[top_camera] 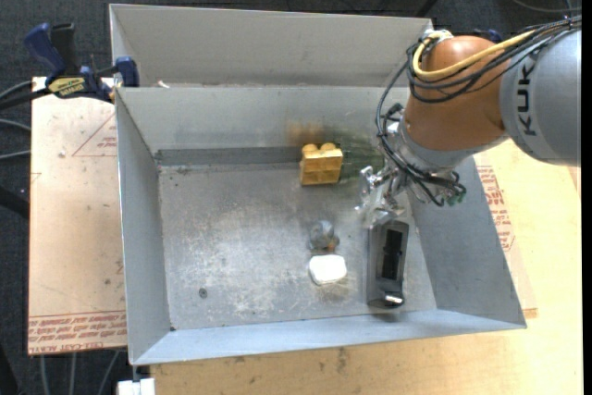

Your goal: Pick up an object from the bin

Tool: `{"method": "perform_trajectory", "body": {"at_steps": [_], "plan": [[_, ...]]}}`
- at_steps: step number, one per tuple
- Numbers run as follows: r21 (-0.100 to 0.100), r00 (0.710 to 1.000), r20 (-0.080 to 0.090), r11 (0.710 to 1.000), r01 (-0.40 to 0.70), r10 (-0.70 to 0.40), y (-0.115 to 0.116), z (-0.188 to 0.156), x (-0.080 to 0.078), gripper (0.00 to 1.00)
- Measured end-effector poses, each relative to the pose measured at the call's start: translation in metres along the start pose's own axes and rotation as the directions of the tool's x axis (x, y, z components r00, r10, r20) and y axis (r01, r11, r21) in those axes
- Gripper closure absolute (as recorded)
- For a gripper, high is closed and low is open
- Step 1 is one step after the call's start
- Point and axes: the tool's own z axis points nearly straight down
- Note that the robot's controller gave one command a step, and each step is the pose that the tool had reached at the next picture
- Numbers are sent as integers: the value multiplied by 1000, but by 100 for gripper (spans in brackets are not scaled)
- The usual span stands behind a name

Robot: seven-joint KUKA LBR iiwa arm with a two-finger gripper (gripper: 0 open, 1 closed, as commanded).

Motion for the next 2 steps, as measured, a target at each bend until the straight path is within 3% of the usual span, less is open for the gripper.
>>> {"method": "perform_trajectory", "body": {"at_steps": [2], "plan": [[-4, 1000, -6, 1000, -1, 1, 1, -7, 1, 100]]}}
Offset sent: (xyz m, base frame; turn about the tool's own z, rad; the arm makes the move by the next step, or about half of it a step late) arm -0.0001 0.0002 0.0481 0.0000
